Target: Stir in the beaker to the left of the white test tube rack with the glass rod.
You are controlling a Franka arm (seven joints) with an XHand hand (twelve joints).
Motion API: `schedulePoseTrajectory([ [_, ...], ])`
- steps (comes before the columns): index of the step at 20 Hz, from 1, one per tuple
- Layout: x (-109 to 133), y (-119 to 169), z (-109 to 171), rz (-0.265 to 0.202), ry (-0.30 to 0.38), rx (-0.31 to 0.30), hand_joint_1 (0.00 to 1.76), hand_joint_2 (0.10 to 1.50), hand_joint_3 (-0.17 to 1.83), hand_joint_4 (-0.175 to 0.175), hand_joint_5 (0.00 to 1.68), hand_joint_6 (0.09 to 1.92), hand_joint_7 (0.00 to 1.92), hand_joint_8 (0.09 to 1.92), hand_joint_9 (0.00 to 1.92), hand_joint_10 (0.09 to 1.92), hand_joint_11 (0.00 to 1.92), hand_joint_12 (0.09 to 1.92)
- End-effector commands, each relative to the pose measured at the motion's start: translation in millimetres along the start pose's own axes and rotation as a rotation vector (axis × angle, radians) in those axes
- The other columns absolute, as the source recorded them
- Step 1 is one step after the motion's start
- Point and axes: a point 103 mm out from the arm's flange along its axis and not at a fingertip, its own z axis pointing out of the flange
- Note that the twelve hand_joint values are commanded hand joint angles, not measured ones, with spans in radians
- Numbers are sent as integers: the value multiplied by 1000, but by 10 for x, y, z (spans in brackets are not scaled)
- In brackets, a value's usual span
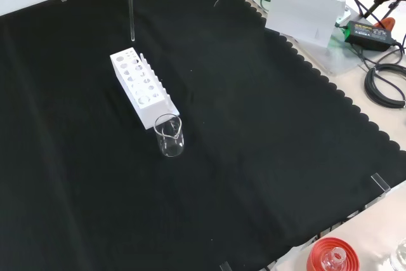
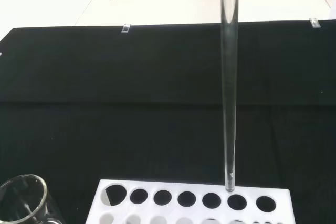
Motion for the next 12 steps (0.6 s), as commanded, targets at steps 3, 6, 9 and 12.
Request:
schedulePoseTrajectory([
  [3,6,2,-50,-9,-8,6,1325,1075,-175,-175,1358,87,1305,758,1611,659,1548,720],
  [6,22,-3,-60,-9,0,-3,1325,1075,-175,-175,1358,87,1305,759,1612,658,1549,720],
  [9,42,-12,-78,-11,0,-7,1325,1075,-175,-175,1358,87,1304,760,1613,657,1549,720],
  [12,58,-14,-88,-15,5,-7,1325,1075,-175,-175,1357,87,1304,760,1614,656,1550,720],
])
